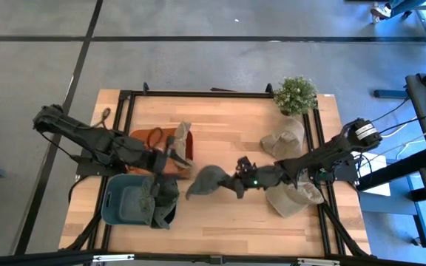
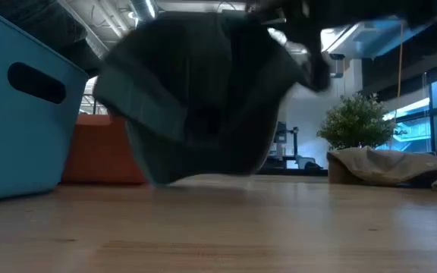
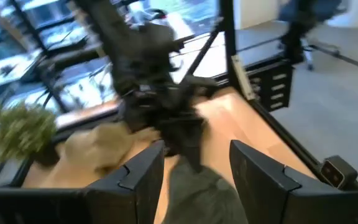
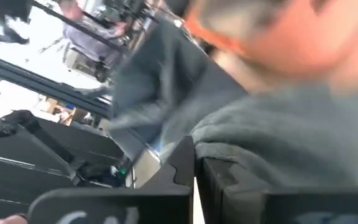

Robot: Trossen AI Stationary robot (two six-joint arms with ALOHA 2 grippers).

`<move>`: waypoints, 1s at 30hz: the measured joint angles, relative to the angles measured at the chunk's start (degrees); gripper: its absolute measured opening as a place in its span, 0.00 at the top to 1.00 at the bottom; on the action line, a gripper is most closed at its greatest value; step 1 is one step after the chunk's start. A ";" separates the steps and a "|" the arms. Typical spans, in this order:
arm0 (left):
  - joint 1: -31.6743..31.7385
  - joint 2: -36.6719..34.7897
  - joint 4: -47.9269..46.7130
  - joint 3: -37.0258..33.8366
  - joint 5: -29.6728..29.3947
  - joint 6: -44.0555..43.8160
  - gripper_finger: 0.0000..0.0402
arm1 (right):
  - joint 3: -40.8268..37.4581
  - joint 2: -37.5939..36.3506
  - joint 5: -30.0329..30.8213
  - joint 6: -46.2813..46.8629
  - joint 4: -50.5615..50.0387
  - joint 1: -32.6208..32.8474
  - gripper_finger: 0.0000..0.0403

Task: Pick & Place hat
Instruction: Put the gray cap into the blue bin

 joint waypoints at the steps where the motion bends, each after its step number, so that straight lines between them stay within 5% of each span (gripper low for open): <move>1: 0.07 1.30 0.28 0.24 0.37 1.01 0.56 | 1.59 -0.91 -0.62 -1.69 -1.77 -0.74 0.99; 9: 2.67 11.69 -10.96 8.80 0.56 1.89 0.56 | 20.98 -4.10 -3.11 -11.57 -37.14 -5.00 0.99; 13: 4.06 14.14 -12.24 11.99 0.21 -0.66 0.56 | 29.15 -4.16 0.25 -14.76 -47.78 -5.60 0.99; 19: 4.98 14.63 -12.38 12.79 -0.67 -5.47 0.56 | 36.01 -4.20 6.63 -19.85 -52.31 -6.05 0.99; 30: 4.98 14.63 -10.39 12.79 -1.45 -5.49 0.56 | 35.03 -3.82 9.78 -16.65 -52.38 -6.08 0.99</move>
